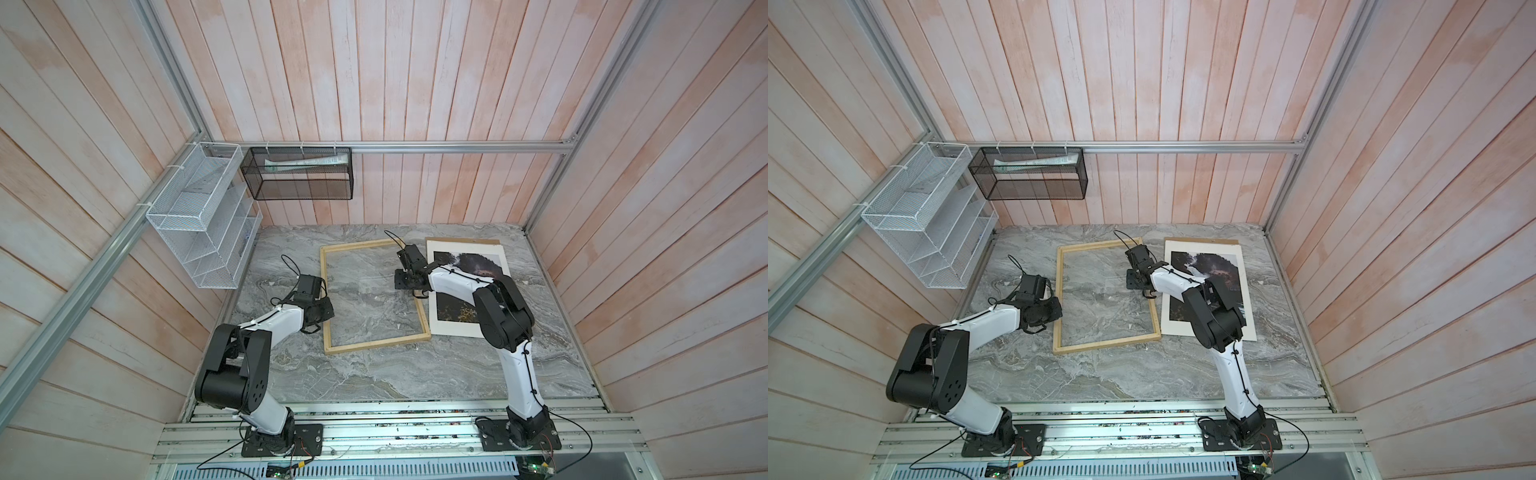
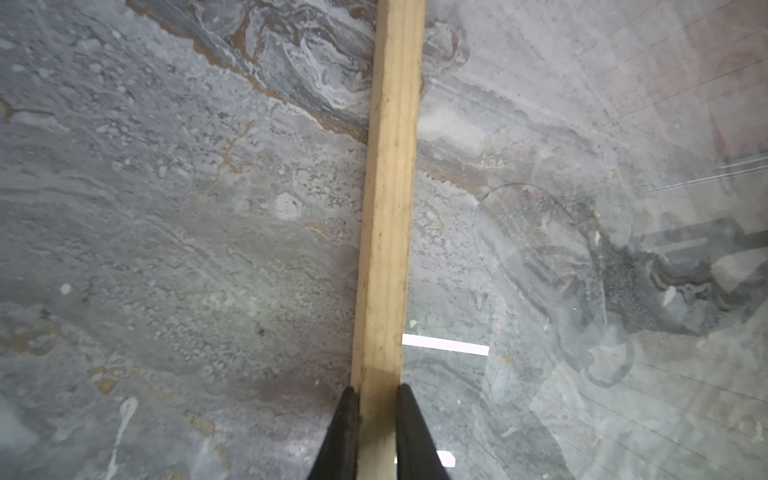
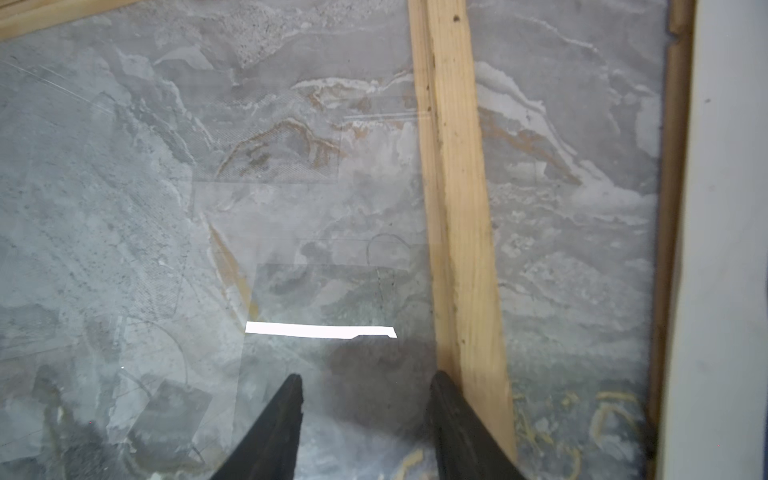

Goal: Put the photo into the frame

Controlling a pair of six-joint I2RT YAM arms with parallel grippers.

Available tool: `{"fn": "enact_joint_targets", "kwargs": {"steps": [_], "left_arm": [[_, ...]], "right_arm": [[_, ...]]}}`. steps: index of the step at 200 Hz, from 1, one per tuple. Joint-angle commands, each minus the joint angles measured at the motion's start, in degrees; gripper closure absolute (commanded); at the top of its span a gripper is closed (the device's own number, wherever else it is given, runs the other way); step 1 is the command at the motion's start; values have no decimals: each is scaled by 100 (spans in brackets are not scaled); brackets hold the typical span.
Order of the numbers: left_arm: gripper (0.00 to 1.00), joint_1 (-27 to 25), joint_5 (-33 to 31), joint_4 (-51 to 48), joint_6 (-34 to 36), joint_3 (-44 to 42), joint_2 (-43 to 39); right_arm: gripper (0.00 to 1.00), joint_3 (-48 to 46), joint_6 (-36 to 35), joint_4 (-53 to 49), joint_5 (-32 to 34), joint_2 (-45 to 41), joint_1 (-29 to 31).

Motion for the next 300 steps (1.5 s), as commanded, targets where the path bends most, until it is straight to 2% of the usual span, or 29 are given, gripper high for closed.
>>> {"fn": "enact_joint_targets", "kwargs": {"steps": [1, 100, 170, 226, 279, 300], "left_arm": [[84, 1, -66, 324, -106, 6, 77], [84, 6, -66, 362, -29, 82, 224], [84, 7, -64, 401, -30, 86, 281], [84, 7, -40, 459, -53, 65, 337], [84, 7, -55, 424, -61, 61, 334], [75, 7, -48, 406, -69, 57, 299]], "right_arm": [[48, -900, 277, -1329, -318, 377, 78], [48, -2601, 744, -1671, -389, -737, 491], [47, -3214, 878, -1916, -1026, -1248, 818], [45, -3612, 816, -2239, -1395, -1794, 839], [45, -3993, 860, -1836, -1835, -1951, 839], [45, -4049, 886, -1503, -2104, -2069, 839]]}}
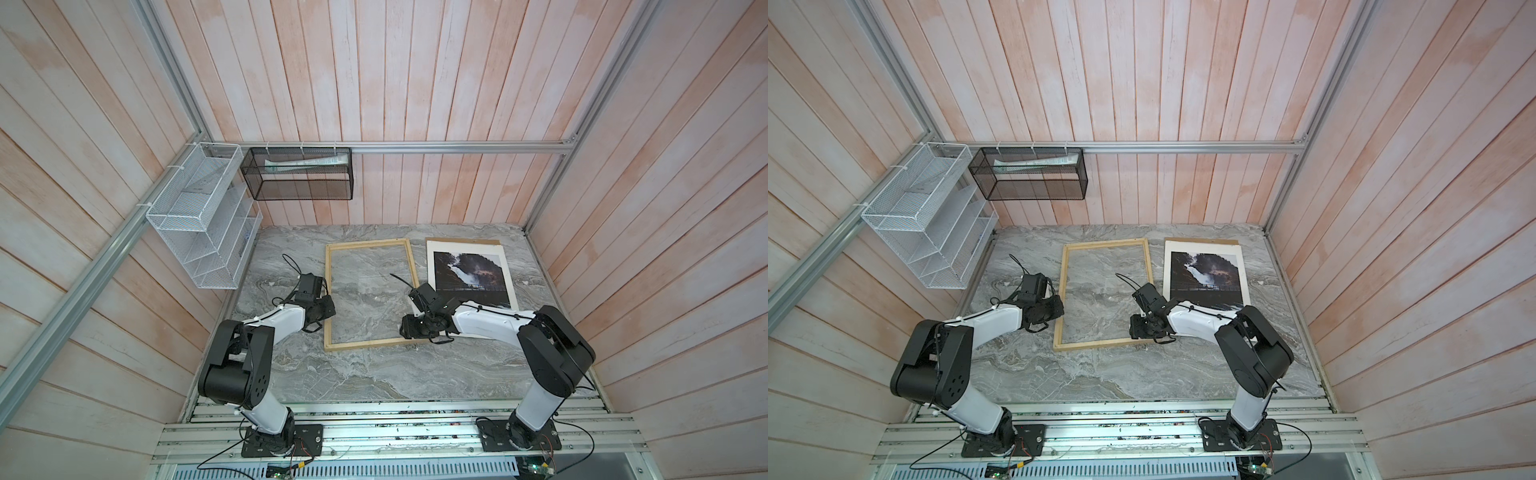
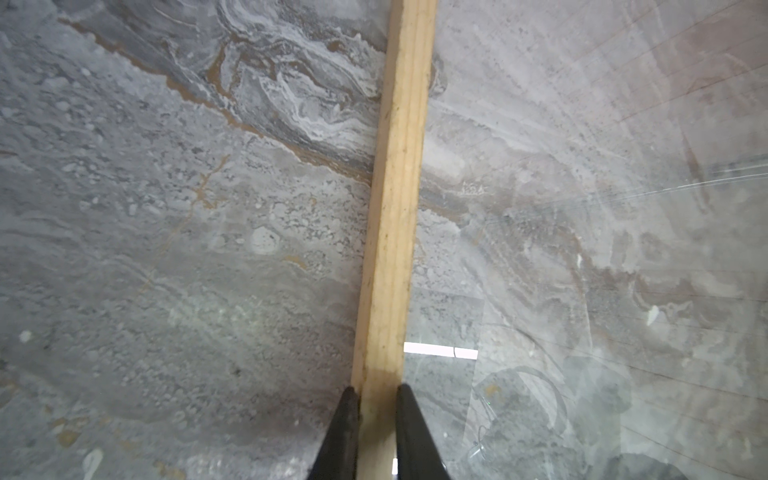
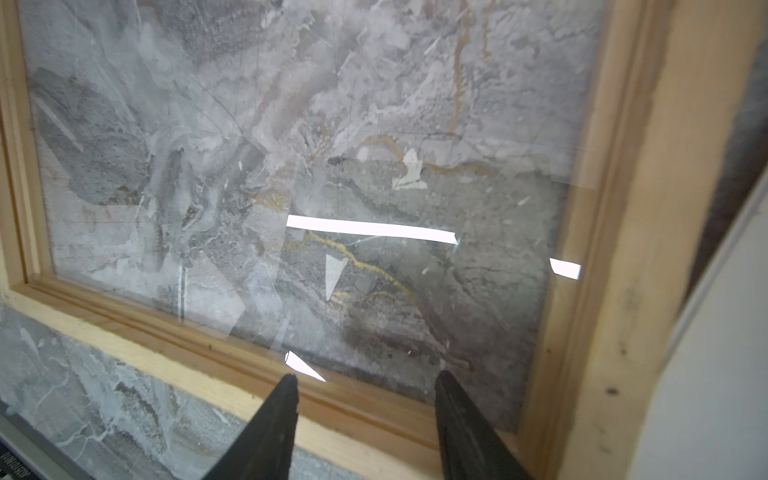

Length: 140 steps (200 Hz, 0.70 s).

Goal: Put the photo into the frame

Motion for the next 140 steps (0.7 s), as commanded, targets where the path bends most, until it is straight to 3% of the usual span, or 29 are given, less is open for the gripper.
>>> {"fn": "enact_joint_targets", "kwargs": {"steps": [1, 27, 69, 140], "left_arm": [[75, 11, -97, -22, -91, 57, 112], [64, 13, -145, -72, -127, 67, 90], [62, 11, -123, -60, -162, -5, -59], [78, 4, 114, 46, -171, -145, -143]], "right_arm": [[45, -677, 222, -1327, -611, 510, 59], [44, -607, 230, -1113, -665, 478, 62], [41, -521, 248, -734, -763, 654, 46], [42, 350, 12, -307, -1269, 1318, 319]]}}
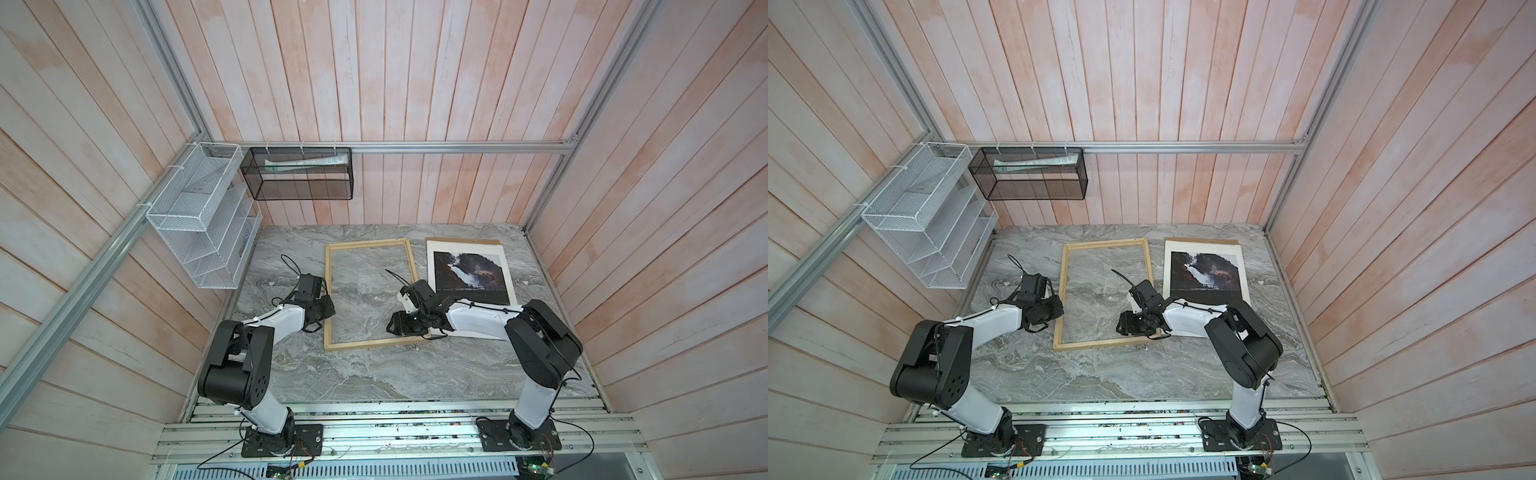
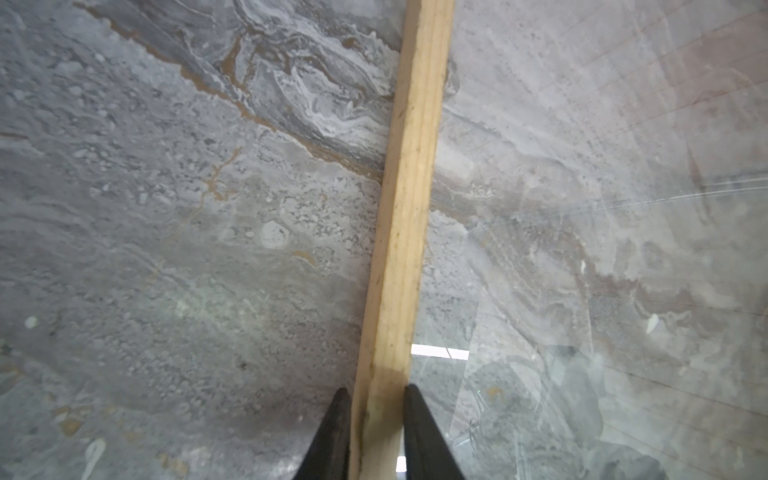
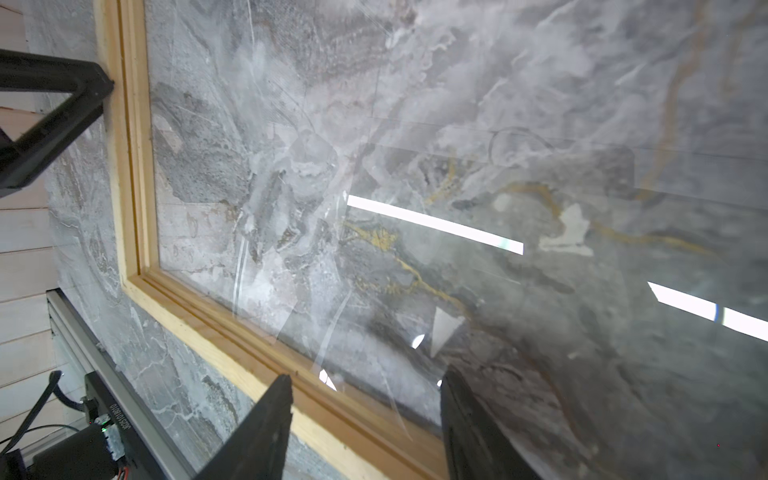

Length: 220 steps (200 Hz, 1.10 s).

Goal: Put the photo into the frame

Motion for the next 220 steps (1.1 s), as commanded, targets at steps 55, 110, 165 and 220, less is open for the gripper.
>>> {"fn": "enact_joint_targets", "kwargs": {"steps": [55, 110, 165, 220], "left_arm": [[79, -1, 125, 55, 9, -101, -32], [74, 2, 83, 46, 1, -87, -22], [55, 5, -592, -679, -72, 143, -779], [53, -1, -761, -1173, -284, -221, -1764]], "right_arm": [[46, 793, -62, -850, -726, 1419, 920], [48, 1835, 17, -498, -900, 1969, 1076], [44, 2119, -398, -155, -362, 1011, 335], [43, 1110, -415, -584, 1407, -255, -430]]}}
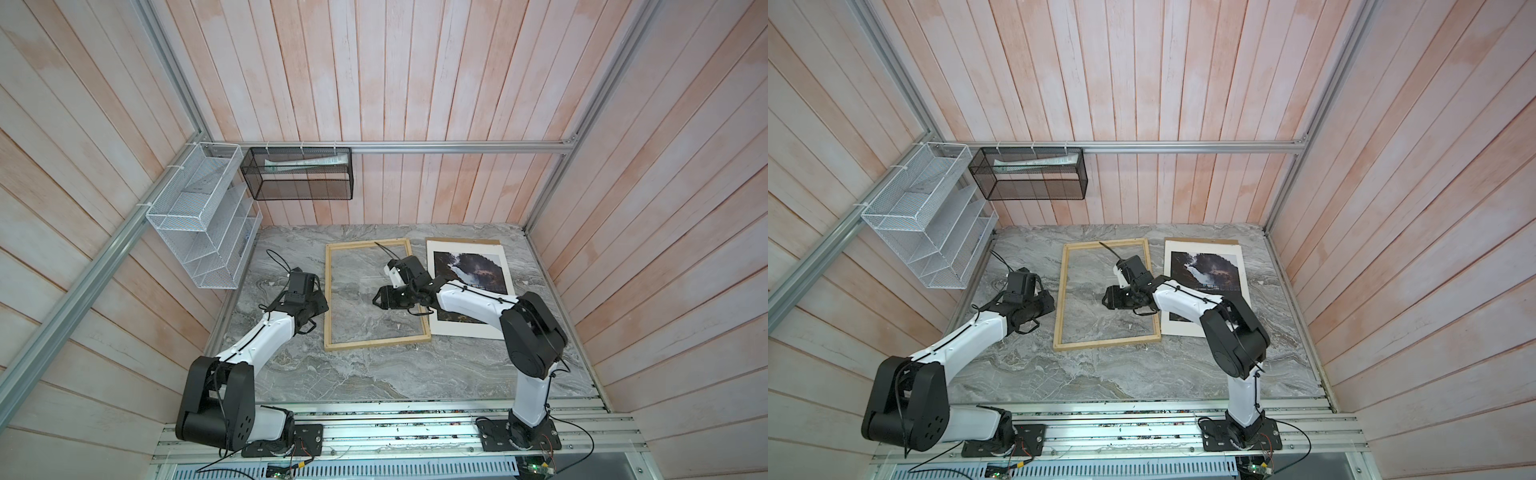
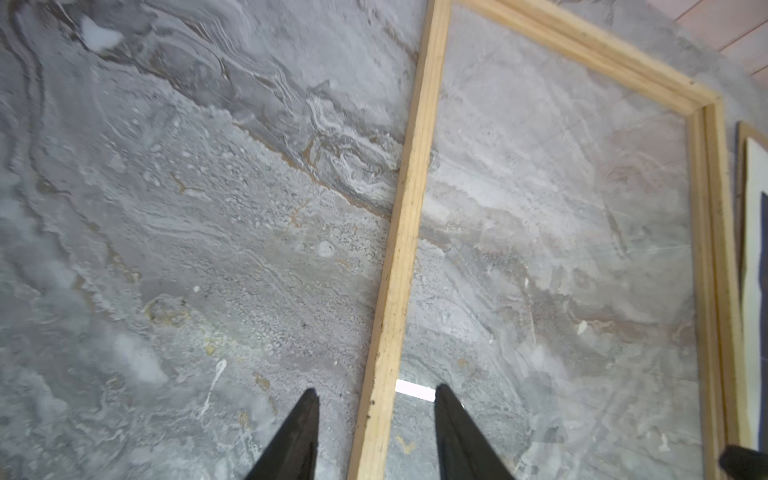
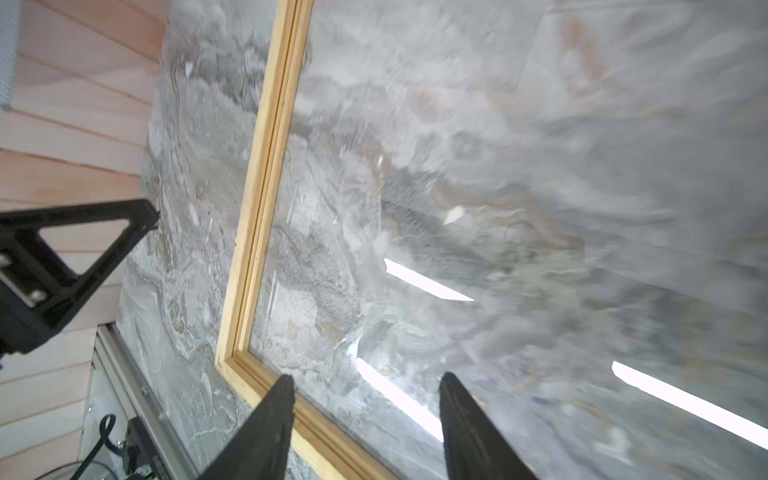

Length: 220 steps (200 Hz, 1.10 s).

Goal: Put the photo into the frame
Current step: 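Move the right gripper over the white border of the photo print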

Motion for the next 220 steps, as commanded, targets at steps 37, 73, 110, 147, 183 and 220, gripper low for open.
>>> {"fn": "enact_joint_targets", "kwargs": {"steps": [37, 73, 110, 147, 183, 220], "left_arm": [[54, -7, 107, -367, -151, -450, -374], [54, -39, 323, -258, -128, -576, -159], [55, -161, 451, -185, -88, -566, 193], [57, -299, 529, -42, -109, -550, 429], [58, -369, 629, 153, -152, -588, 564], [58, -415, 724, 316, -173, -663, 681]], "right_arm": [[45, -401, -248, -979, 2125, -398, -430], [46, -258, -281, -1363, 2658, -68, -513], [47, -497, -280, -1140, 2387, 7, -721], [51, -1020, -314, -419, 1360, -226, -1017], [54, -888, -439, -432, 1002, -141, -1136], [57, -761, -403, -362, 764, 25, -1139]]}}
